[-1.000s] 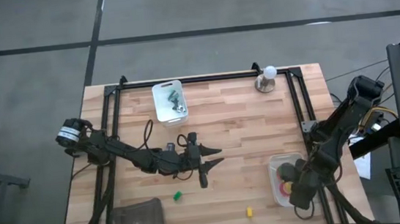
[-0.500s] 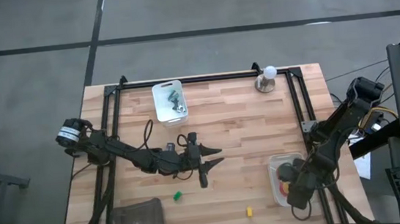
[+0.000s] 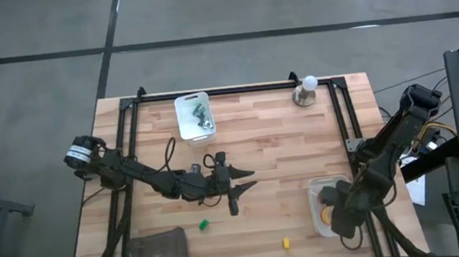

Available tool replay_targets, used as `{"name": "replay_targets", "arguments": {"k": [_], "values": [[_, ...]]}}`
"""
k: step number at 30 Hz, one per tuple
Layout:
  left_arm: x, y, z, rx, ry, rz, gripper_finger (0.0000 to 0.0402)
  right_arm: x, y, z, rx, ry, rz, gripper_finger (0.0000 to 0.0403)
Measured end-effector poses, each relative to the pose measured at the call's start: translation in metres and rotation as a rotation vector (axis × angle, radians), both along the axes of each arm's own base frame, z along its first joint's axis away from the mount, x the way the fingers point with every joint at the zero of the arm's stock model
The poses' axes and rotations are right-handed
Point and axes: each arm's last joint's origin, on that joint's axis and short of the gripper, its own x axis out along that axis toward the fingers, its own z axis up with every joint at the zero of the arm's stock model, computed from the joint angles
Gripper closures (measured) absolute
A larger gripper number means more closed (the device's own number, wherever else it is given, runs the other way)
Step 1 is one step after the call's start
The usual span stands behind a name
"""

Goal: Pick and place Stapler, Stapler remover, tape
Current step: Put the green stapler into the black bin

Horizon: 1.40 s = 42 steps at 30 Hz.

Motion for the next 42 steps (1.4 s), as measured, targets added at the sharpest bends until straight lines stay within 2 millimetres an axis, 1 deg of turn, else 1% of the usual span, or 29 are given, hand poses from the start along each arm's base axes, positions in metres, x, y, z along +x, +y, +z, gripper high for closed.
{"name": "replay_targets", "arguments": {"k": [6,13,18,20,24,27,30,33,37,42], "values": [[-0.001,-0.001,-0.002,-0.013,0.028,-0.004,0.0266,-0.001,-0.009,0.013,-0.066,-0.167,-0.006,0.0248],[-0.007,0.001,-0.004,-0.112,0.108,0.004,0.0266,-0.001,-0.018,0.024,-0.209,-0.374,-0.014,0.0267],[-0.009,0.001,-0.011,-0.159,0.178,0.011,0.0266,0.001,-0.024,0.034,-0.354,-0.561,-0.036,0.0276],[-0.01,0.0,-0.014,-0.18,0.213,-0.017,0.0266,0.003,-0.024,0.038,-0.41,-0.641,-0.038,0.0278],[-0.011,-0.003,-0.018,-0.268,0.268,-0.13,0.0266,0.011,-0.021,0.047,-0.531,-0.794,0.001,0.0273],[-0.013,-0.005,-0.023,-0.329,0.33,-0.146,0.0266,0.018,-0.019,0.053,-0.623,-0.879,0.025,0.0267],[-0.018,-0.005,-0.033,-0.428,0.425,-0.104,0.0266,0.025,-0.022,0.059,-0.682,-0.926,0.025,0.0262],[-0.026,-0.007,-0.045,-0.479,0.553,-0.046,0.0266,0.031,-0.027,0.062,-0.72,-0.94,0.021,0.0258],[-0.038,-0.018,-0.054,-0.518,0.667,-0.014,0.0266,0.037,-0.033,0.063,-0.749,-0.929,-0.001,0.0254],[-0.049,-0.031,-0.059,-0.538,0.744,-0.004,0.0266,0.04,-0.038,0.063,-0.76,-0.921,-0.024,0.026]]}}
